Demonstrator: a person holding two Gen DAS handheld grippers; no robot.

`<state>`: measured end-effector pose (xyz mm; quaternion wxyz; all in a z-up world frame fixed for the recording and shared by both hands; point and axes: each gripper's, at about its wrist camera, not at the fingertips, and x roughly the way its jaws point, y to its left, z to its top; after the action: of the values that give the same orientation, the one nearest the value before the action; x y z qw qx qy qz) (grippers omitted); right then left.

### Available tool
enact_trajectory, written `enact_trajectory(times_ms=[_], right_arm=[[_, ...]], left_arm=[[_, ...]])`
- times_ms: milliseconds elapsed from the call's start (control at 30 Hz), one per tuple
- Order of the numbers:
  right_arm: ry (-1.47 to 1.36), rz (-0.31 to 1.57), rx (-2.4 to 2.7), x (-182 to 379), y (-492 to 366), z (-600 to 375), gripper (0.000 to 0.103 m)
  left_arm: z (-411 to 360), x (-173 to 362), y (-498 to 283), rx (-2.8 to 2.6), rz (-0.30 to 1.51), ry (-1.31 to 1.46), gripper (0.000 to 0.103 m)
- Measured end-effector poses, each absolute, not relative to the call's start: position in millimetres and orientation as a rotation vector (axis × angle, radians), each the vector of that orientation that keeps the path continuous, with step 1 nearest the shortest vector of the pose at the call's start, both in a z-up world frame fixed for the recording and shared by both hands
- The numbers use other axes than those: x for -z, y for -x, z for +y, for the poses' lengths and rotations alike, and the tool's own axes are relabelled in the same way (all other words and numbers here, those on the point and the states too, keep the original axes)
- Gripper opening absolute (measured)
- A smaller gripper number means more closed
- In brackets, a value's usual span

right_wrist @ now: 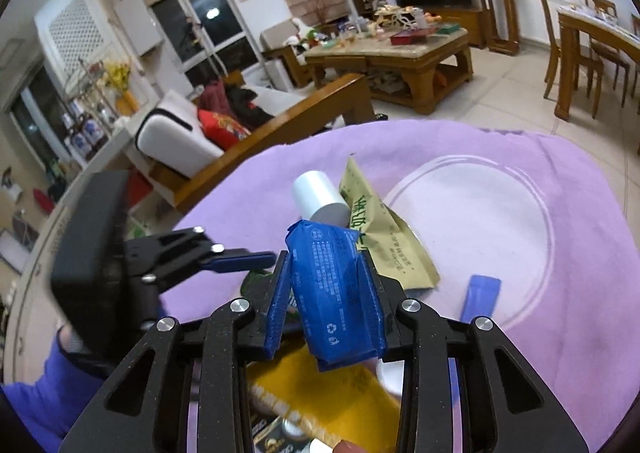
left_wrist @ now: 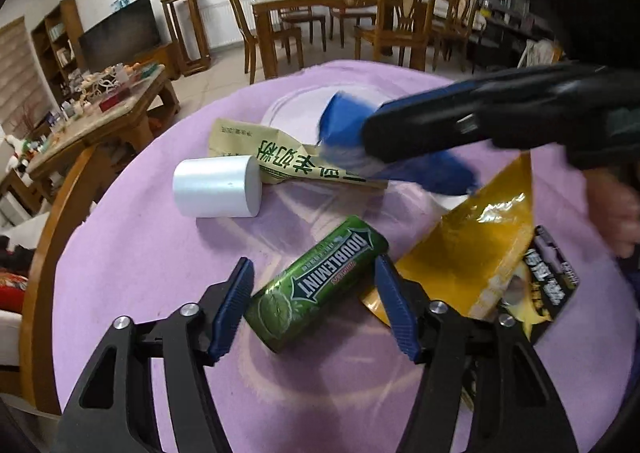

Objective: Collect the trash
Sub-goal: 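Grasp the green Doublemint pack with the left tool while the right tool grasps the blue packet, then carry gum pack and blue packet over the black bin and open both tools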

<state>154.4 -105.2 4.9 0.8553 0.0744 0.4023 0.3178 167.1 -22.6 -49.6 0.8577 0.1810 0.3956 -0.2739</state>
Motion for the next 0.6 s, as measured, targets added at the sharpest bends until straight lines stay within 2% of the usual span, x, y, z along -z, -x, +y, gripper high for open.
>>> enact_trajectory(times_ms=[67,133,300,600], right_arm=[[-0.169,0.843,-0.662,-5.5,-149.9,-113.0,0.034],[-0.189,0.844,-0.656,-5.3,-146.7,-121.0,0.034],[-0.265,0.836,-0.670,-10.0,-140.2,-131.3,0.034],[-0.323,0.764,-0.692,-36.8,-111.9,-150.3,0.034]], left_arm=[[-24.9,50.0,-166.4,0.588,0.846,-0.371,0.040],[-24.2,50.5,-165.3,0.593,0.873,-0.345,0.031],[-11.9,46.4,-149.6,0.537,0.858,-0.287,0.030],[7.0,-9.0,-108.2,0.490,0.697,-0.068,0.030]])
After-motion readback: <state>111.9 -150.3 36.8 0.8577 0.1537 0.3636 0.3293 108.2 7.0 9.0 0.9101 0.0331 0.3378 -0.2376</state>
